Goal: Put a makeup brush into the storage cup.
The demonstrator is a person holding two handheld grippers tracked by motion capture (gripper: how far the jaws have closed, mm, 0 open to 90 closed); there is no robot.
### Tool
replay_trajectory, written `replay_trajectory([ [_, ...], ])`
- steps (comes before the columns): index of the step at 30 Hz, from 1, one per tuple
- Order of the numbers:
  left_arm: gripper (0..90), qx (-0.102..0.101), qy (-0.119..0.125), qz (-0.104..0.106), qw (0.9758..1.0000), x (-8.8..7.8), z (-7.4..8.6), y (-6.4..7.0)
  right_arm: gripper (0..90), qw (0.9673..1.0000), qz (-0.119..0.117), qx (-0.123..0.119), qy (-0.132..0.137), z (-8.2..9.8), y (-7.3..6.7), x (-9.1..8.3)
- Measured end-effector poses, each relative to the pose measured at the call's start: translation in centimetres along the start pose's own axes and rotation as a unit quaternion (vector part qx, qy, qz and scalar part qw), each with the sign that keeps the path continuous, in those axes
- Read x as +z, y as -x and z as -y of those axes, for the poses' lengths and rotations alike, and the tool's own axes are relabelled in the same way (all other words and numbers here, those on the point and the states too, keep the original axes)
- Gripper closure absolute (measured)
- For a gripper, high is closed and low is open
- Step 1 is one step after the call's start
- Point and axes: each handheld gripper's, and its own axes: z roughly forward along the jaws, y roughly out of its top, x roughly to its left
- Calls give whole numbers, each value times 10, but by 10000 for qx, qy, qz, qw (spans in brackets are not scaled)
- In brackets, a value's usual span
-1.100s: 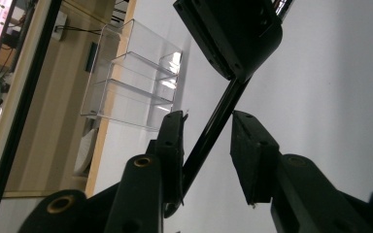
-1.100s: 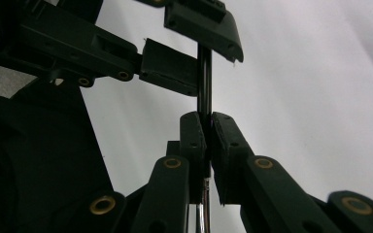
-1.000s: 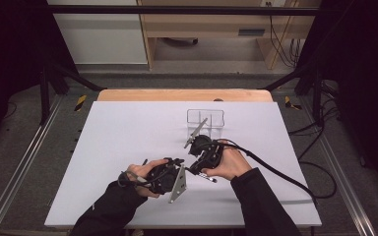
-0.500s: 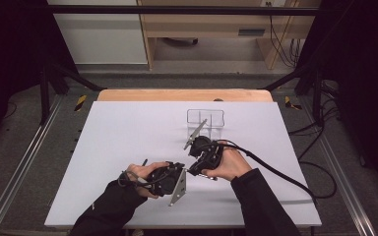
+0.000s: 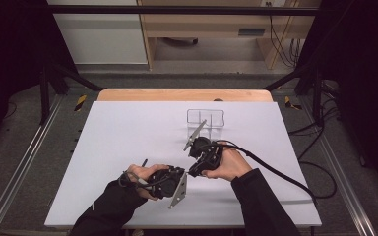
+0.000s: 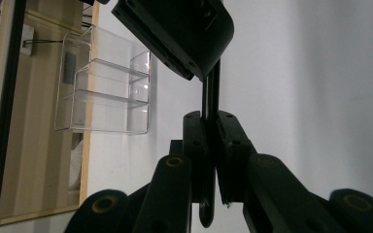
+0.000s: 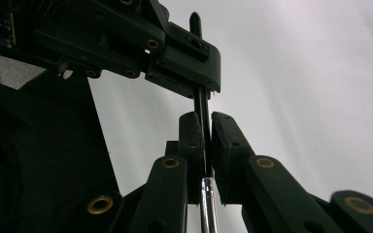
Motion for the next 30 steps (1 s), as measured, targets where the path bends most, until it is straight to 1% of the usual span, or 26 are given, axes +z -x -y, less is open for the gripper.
replay_trajectory([
  [3, 833, -47, 5, -23, 10000, -1, 1, -1, 830, 10000, 31, 11, 81, 0, 0, -1],
  [5, 833, -117, 9, -39, 9999, -2, 2, -2, 806, 9998, 69, -2, 190, 1, 0, -4],
  [6, 834, -120, 3, -49, 9999, -2, 3, -2, 796, 9996, 76, 11, 264, 2, 1, -5],
  [9, 833, -213, -20, -70, 9997, -2, 5, -2, 752, 9986, 207, 0, 480, 3, 1, -11],
  [11, 833, -287, -22, -74, 9996, -1, 6, -2, 716, 9972, 351, 5, 659, 3, 2, -15],
  [13, 833, -297, -83, -74, 9995, -1, 8, -3, 668, 9953, 472, 54, 846, 4, 2, -19],
  [15, 833, -368, -120, -80, 9992, -1, 10, -3, 637, 9933, 541, 77, 1018, 5, 3, -24],
  [17, 833, -481, -127, -68, 9987, -1, 13, -4, 603, 9910, 636, 75, 1173, 7, 5, -28],
  [20, 833, -718, -52, -20, 9974, -2, 17, -5, 542, 9869, 822, 129, 1380, 10, 6, -33],
  [23, 833, -869, -24, -14, 9962, -2, 20, -5, 477, 9827, 1000, 150, 1552, 13, 8, -36],
  [25, 833, -941, -33, 0, 9956, -3, 22, -6, 442, 9794, 1112, 183, 1678, 14, 9, -38],
  [28, 833, -1110, -11, -1, 9938, -3, 25, -5, 400, 9731, 1296, 243, 1890, 17, 10, -41],
  [30, 833, -1210, -14, -14, 9926, -4, 28, -6, 361, 9684, 1376, 334, 2051, 20, 11, -43],
])
